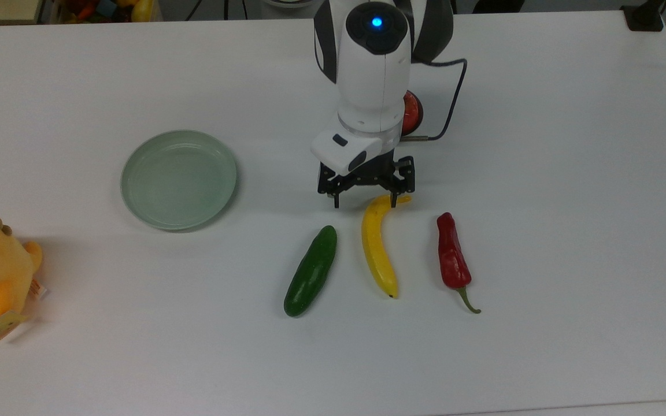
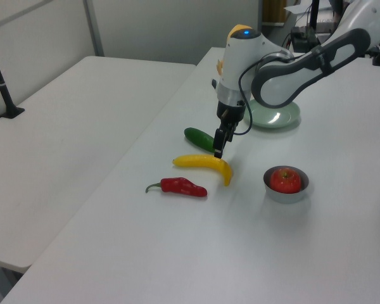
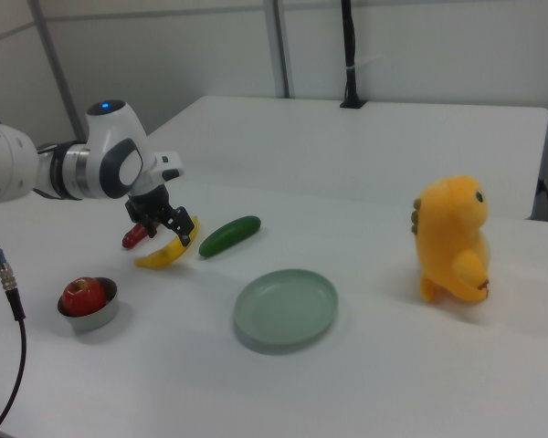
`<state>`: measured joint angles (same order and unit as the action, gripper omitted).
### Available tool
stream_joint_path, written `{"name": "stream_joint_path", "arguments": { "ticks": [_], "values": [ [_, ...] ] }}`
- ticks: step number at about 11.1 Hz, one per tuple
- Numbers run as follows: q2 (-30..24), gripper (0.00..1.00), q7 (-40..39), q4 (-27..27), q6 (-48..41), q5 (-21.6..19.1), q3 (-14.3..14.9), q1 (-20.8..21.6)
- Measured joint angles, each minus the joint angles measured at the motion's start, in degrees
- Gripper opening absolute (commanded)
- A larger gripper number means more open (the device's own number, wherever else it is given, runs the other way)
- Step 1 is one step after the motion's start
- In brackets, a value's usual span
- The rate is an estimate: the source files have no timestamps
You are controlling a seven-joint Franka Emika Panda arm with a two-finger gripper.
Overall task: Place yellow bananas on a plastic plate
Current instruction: 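Lower the gripper over the banana's stem end and close on it, then lift the banana and carry it toward the pale green plate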
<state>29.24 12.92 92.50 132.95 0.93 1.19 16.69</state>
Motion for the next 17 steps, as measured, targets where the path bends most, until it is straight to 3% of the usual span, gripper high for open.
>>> {"name": "stream_joint_path", "arguments": {
  "ticks": [3,4,6,8,9,10,17],
  "values": [
    [3.2,1.00,3.4,-0.4,5.2,0.4,0.0,0.0],
    [3.8,0.95,4.7,-0.5,6.8,0.5,0.0,0.0],
    [4.5,0.70,6.5,-0.7,9.3,0.5,0.0,0.0],
    [4.6,0.28,6.8,-0.7,9.5,3.1,0.0,0.1],
    [4.7,0.11,6.8,-0.7,9.5,4.6,-0.1,0.1],
    [4.7,0.03,6.9,-0.7,9.5,5.4,-0.5,0.1],
    [4.4,0.00,6.9,-1.7,9.5,5.7,-0.9,0.0]
  ]
}}
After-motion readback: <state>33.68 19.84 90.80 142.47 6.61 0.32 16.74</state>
